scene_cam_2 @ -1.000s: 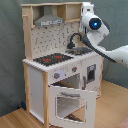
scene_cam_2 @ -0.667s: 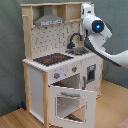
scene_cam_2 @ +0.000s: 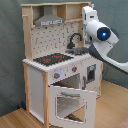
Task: Play with the kitchen
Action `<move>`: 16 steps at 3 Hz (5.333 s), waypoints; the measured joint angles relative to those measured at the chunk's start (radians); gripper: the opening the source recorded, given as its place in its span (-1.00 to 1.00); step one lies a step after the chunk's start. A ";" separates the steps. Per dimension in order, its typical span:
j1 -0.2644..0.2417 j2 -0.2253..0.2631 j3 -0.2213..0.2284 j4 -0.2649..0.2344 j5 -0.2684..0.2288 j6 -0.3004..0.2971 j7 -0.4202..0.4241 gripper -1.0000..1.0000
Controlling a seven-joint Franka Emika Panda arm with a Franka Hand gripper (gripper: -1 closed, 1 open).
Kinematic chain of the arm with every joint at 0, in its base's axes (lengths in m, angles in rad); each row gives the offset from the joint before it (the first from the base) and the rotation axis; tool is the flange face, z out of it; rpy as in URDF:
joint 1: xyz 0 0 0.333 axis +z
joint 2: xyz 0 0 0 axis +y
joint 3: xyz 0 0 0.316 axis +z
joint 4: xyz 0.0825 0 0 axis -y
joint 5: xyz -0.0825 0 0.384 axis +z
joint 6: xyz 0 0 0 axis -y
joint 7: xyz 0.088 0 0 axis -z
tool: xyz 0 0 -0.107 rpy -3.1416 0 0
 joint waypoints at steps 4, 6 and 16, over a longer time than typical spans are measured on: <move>0.228 0.001 0.196 0.037 -0.284 -0.061 0.008 1.00; 0.327 0.008 0.324 0.037 -0.338 -0.059 -0.125 1.00; 0.351 0.039 0.723 0.015 -0.327 0.189 0.231 1.00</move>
